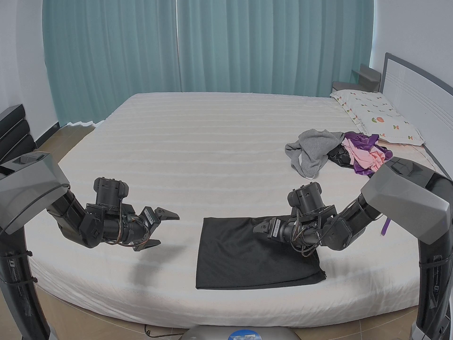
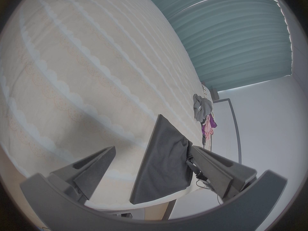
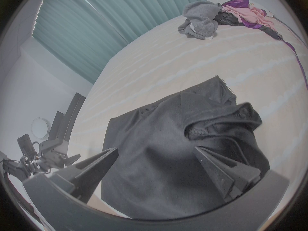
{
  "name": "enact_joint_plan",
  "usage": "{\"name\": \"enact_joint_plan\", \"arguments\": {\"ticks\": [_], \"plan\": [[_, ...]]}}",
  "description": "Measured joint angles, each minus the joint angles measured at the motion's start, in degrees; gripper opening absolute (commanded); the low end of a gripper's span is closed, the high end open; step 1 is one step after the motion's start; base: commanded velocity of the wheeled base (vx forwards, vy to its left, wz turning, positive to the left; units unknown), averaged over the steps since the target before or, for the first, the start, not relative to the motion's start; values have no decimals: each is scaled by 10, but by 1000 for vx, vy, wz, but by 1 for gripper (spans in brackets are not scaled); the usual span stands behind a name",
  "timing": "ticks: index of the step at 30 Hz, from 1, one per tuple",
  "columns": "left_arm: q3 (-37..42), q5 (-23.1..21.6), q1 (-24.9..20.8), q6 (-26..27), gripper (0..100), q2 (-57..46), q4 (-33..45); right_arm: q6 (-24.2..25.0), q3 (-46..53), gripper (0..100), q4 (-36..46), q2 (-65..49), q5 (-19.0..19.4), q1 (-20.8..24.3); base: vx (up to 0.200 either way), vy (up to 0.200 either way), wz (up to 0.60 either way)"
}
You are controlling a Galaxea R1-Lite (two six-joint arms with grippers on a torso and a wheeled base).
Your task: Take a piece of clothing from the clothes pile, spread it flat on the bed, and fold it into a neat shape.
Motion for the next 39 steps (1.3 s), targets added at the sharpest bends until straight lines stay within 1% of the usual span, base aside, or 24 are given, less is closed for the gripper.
{"name": "enact_joint_plan", "arguments": {"ticks": [4,8,13,18,21,23,26,31,32,39], "plan": [[0,0,0,0,100,0,0,0,-33,100,0,18,-15,-20,0,0,0],[0,0,0,0,100,0,0,-1,-54,100,-1,30,-31,-51,0,0,0],[0,0,0,0,100,0,0,-1,-66,100,-2,39,-37,-95,0,0,0],[0,0,0,0,100,0,0,-1,-69,100,-2,42,-37,-126,0,0,0],[0,0,0,0,100,0,0,0,-68,100,-3,41,-27,-136,0,0,0],[0,0,0,0,100,0,0,-2,-66,100,-8,40,-14,-140,0,0,0],[0,1,0,0,100,0,0,-5,-65,100,-26,39,4,-141,0,0,0],[-1,1,-1,0,100,0,0,-7,-66,100,-46,46,20,-139,0,0,0],[-2,1,-1,0,100,0,0,-8,-66,0,-49,48,21,-138,0,0,0],[-5,1,-1,-1,100,2,0,-25,-73,0,-51,64,23,-135,0,0,0]]}}
